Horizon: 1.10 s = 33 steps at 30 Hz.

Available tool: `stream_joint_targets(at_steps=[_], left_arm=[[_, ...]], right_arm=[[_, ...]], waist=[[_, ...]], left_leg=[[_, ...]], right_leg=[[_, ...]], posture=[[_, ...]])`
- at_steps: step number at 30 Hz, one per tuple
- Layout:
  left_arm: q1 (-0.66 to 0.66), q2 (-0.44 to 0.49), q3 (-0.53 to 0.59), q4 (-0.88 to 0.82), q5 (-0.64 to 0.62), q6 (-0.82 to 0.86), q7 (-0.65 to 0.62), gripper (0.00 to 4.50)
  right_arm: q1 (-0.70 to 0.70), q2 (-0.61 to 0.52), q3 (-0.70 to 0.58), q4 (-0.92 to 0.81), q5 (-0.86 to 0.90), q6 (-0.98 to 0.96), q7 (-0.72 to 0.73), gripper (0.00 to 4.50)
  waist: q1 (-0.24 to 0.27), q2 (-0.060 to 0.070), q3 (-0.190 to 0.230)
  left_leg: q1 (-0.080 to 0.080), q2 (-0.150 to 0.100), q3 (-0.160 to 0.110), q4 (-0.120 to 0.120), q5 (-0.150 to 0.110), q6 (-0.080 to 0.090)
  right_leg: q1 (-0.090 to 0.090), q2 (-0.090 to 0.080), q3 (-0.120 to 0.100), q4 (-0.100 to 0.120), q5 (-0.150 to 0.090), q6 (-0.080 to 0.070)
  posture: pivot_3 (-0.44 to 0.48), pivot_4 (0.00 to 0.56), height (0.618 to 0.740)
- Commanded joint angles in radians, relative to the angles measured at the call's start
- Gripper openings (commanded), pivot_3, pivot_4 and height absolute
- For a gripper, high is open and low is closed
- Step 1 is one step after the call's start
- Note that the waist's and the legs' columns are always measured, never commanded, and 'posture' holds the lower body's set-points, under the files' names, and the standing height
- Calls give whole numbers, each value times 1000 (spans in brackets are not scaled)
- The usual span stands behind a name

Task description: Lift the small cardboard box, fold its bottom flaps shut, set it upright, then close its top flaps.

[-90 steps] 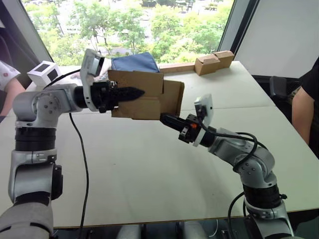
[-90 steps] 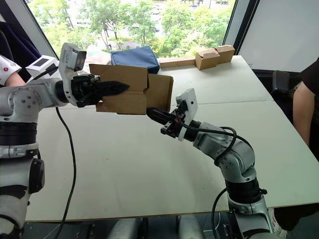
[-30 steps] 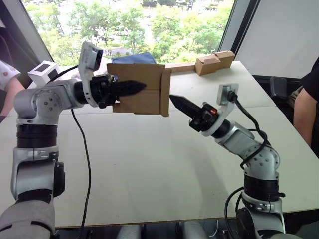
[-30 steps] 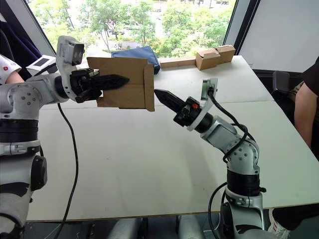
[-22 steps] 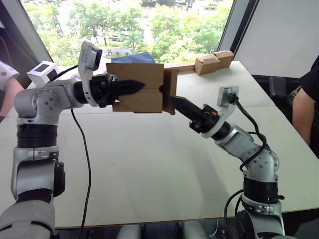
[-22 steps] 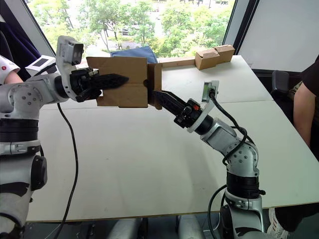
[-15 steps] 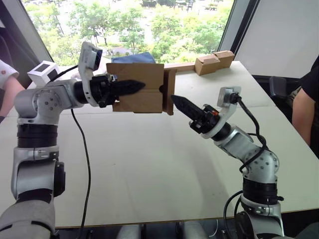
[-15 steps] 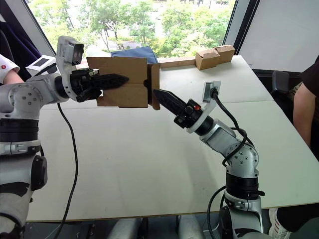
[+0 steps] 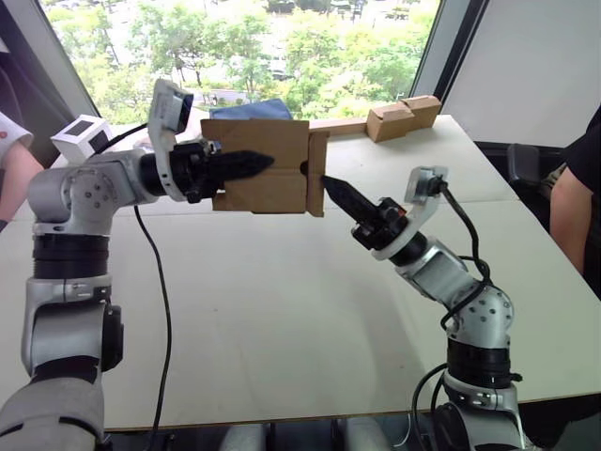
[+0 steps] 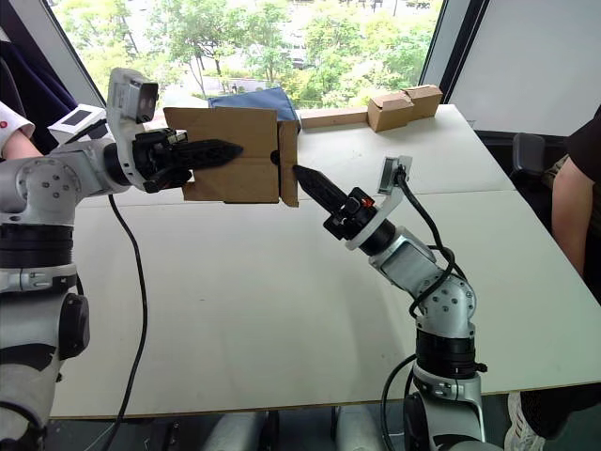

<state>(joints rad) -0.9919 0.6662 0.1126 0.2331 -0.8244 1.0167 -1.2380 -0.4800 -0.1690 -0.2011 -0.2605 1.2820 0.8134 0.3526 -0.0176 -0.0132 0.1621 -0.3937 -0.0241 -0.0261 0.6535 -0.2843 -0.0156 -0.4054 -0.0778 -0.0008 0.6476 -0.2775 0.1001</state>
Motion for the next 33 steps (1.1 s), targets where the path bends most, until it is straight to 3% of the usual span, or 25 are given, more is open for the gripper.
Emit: stream_joint_targets(at_steps=[1, 17, 33], left_arm=[[-24, 8, 24, -27, -18, 2, -2, 0], [-19, -6, 26, -34, -30, 3, 12, 0], [-19, -21, 24, -43, -35, 6, 22, 0]], right_arm=[[-18, 15, 5, -12, 7, -24, -9, 16], [-13, 39, 13, -11, 192, 23, -41, 16], [-30, 78, 62, 4, 130, -17, -60, 16]], waist=[[0, 0, 0], [0, 0, 0], [-1, 0, 0]], left_leg=[[0, 0, 0, 0, 0, 0], [0, 0, 0, 0, 0, 0], [0, 0, 0, 0, 0, 0]], right_leg=[[0, 0, 0, 0, 0, 0], [0, 0, 0, 0, 0, 0], [0, 0, 0, 0, 0, 0]], posture=[[0, 150, 740], [0, 150, 740], [0, 150, 740]])
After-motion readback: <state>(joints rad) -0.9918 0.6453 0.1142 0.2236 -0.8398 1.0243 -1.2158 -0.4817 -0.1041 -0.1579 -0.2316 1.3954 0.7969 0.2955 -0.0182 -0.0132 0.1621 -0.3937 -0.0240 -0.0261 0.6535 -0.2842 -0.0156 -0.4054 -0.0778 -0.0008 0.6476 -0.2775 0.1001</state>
